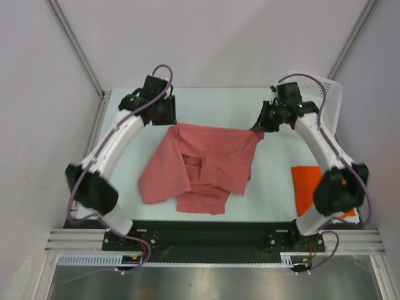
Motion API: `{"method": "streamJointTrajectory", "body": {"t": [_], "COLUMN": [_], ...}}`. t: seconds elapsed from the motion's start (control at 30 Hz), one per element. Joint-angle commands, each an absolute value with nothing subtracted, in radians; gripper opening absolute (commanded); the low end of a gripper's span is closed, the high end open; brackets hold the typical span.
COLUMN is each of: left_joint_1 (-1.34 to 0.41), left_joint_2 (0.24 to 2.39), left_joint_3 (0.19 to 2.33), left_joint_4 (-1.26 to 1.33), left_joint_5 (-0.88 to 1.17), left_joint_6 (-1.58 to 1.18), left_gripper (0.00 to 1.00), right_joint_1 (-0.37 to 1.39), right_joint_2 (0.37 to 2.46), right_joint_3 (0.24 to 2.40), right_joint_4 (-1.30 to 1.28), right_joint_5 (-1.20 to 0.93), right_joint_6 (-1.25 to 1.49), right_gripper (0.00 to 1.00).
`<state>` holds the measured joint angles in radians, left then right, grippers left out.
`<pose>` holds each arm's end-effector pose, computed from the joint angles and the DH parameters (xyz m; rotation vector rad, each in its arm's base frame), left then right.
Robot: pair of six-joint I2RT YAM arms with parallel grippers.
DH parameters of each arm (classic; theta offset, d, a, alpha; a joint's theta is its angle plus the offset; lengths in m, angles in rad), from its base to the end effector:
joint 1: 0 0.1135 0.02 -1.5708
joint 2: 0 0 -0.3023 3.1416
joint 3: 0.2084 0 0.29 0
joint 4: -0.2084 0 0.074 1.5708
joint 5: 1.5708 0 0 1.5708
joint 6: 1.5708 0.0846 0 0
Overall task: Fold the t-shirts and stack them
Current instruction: Flatten the tshirt out
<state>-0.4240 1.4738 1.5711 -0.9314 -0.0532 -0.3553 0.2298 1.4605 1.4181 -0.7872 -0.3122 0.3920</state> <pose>0.3425 -0.1497 0.3843 0.0584 2.4240 -0.2958 0.3612 0.1112 0.3479 0.0491 2.4528 0.6580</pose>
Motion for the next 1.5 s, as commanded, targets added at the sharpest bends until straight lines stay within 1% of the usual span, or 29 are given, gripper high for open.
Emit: {"method": "streamJointTrajectory", "body": {"t": [0.0, 0.03, 0.07, 0.1, 0.13, 0.17, 0.2, 0.23, 0.27, 0.3, 0.33, 0.37, 0.4, 0.43, 0.5, 0.53, 0.57, 0.63, 0.7, 0.8, 0.87, 0.9, 0.97, 1.1, 1.17, 1.23, 1.33, 1.37, 1.47], "left_joint_1": [-0.364, -0.364, -0.364, -0.365, -0.364, -0.365, -0.365, -0.365, -0.365, -0.365, -0.373, -0.382, -0.400, -0.444, -0.495, -0.541, -0.563, -0.621, -0.647, -0.663, -0.664, -0.666, -0.664, -0.666, -0.666, -0.664, -0.664, -0.666, -0.664], "left_joint_2": [1.695, 1.701, 1.688, 1.666, 1.645, 1.596, 1.566, 1.501, 1.468, 1.438, 1.401, 1.373, 1.330, 1.322, 1.354, 1.377, 1.406, 1.482, 1.532, 1.659, 1.744, 1.767, 1.825, 1.870, 1.870, 1.879, 1.899, 1.901, 1.901], "left_joint_3": [1.790, 1.802, 1.777, 1.751, 1.685, 1.646, 1.603, 1.504, 1.452, 1.401, 1.294, 1.242, 1.195, 1.122, 1.089, 1.086, 1.091, 1.124, 1.153, 1.219, 1.259, 1.269, 1.292, 1.304, 1.295, 1.295, 1.292, 1.287, 1.279], "left_joint_4": [-1.081, -1.081, -1.072, -1.045, -1.036, -1.029, -1.007, -0.974, -0.954, -0.927, -0.896, -0.861, -0.797, -0.767, -0.729, -0.726, -0.719, -0.706, -0.687, -0.683, -0.683, -0.683, -0.681, -0.666, -0.635, -0.627, -0.624, -0.621, -0.614], "left_joint_5": [-0.161, -0.166, -0.161, -0.147, -0.143, -0.127, -0.115, -0.068, -0.067, 0.010, 0.073, 0.115, 0.170, 0.188, 0.203, 0.202, 0.204, 0.189, 0.170, 0.146, 0.129, 0.124, 0.126, 0.149, 0.167, 0.172, 0.182, 0.187, 0.198], "left_joint_6": [-0.296, -0.296, -0.304, -0.305, -0.308, -0.314, -0.318, -0.322, -0.325, -0.328, -0.331, -0.342, -0.350, -0.356, -0.370, -0.374, -0.379, -0.368, -0.338, -0.319, -0.313, -0.310, -0.313, -0.310, -0.319, -0.322, -0.321, -0.319, -0.308], "left_gripper": [0.48, 0.57, 0.62, 0.66, 0.72, 0.74, 0.74, 0.73, 0.71, 0.67, 0.62, 0.60, 0.57, 0.56, 0.55, 0.56, 0.57, 0.60, 0.62, 0.60, 0.52, 0.46, 0.42, 0.40, 0.42, 0.46, 0.47, 0.46, 0.34], "right_joint_1": [0.144, 0.135, 0.137, 0.140, 0.153, 0.161, 0.169, 0.185, 0.189, 0.192, 0.195, 0.198, 0.201, 0.204, 0.213, 0.215, 0.218, 0.221, 0.222, 0.229, 0.235, 0.239, 0.238, 0.239, 0.239, 0.238, 0.239, 0.239, 0.238], "right_joint_2": [1.667, 1.777, 1.823, 1.868, 1.896, 1.917, 1.910, 1.876, 1.856, 1.830, 1.797, 1.763, 1.690, 1.654, 1.565, 1.542, 1.516, 1.459, 1.434, 1.408, 1.401, 1.402, 1.405, 1.416, 1.443, 1.463, 1.503, 1.512, 1.555], "right_joint_3": [1.598, 1.641, 1.685, 1.785, 1.814, 1.830, 1.810, 1.752, 1.752, 1.715, 1.609, 1.554, 1.487, 1.385, 1.284, 1.191, 1.151, 1.068, 0.970, 0.878, 0.850, 0.847, 0.845, 0.842, 0.841, 0.838, 0.833, 0.831, 0.838], "right_joint_4": [-0.776, -0.800, -0.858, -0.906, -0.969, -0.985, -0.989, -0.986, -0.985, -0.976, -0.942, -0.925, -0.901, -0.862, -0.838, -0.810, -0.793, -0.744, -0.717, -0.652, -0.614, -0.609, -0.606, -0.598, -0.589, -0.575, -0.548, -0.540, -0.517], "right_joint_5": [-0.305, -0.313, -0.321, -0.304, -0.269, -0.250, -0.226, -0.177, -0.166, -0.167, -0.192, -0.202, -0.216, -0.228, -0.258, -0.306, -0.331, -0.376, -0.399, -0.449, -0.469, -0.463, -0.462, -0.453, -0.453, -0.460, -0.466, -0.468, -0.465], "right_joint_6": [0.384, 0.370, 0.348, 0.312, 0.296, 0.278, 0.261, 0.265, 0.265, 0.265, 0.261, 0.264, 0.261, 0.264, 0.264, 0.264, 0.262, 0.276, 0.302, 0.345, 0.365, 0.368, 0.368, 0.356, 0.353, 0.351, 0.359, 0.362, 0.376], "right_gripper": [0.11, 0.15, 0.18, 0.24, 0.27, 0.31, 0.36, 0.43, 0.43, 0.49, 0.50, 0.52, 0.55, 0.57, 0.59, 0.59, 0.59, 0.63, 0.63, 0.63, 0.62, 0.62, 0.61, 0.61, 0.61, 0.61, 0.60, 0.60, 0.59]}}
